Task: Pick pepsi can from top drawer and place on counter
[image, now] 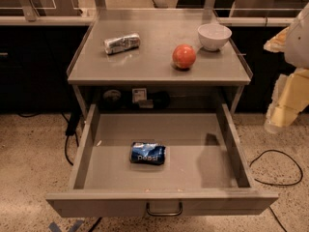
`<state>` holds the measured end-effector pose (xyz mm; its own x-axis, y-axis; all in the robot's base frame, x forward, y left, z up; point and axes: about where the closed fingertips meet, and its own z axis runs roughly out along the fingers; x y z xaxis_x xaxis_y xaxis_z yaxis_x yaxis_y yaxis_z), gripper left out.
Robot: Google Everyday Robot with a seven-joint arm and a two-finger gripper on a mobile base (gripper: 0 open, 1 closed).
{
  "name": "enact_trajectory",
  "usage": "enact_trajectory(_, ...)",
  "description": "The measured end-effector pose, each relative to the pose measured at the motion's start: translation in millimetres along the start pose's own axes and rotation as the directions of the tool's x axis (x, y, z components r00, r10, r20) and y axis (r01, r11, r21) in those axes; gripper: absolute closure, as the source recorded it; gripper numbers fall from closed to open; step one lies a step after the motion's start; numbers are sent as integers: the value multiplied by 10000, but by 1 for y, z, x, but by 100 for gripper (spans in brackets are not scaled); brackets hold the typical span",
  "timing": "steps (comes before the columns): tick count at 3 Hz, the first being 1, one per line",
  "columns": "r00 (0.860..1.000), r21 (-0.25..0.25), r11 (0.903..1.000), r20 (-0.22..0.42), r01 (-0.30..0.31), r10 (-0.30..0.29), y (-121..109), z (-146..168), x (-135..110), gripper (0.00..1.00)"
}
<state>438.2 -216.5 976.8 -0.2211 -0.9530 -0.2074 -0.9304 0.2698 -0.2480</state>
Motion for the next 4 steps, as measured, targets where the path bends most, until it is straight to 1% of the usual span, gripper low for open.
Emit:
enact_trajectory(1,10000,54,10000,18,9,-9,0,0,-1,0)
enact_trajectory(2,9999,137,9999,164,3,-5,4,16,-6,0)
enact_trajectory(3,9982,255,9996,579,125,-139,8,62,-19,0)
enact_trajectory(4,9954,389,9987,894,325,-358,8,95,-34,0)
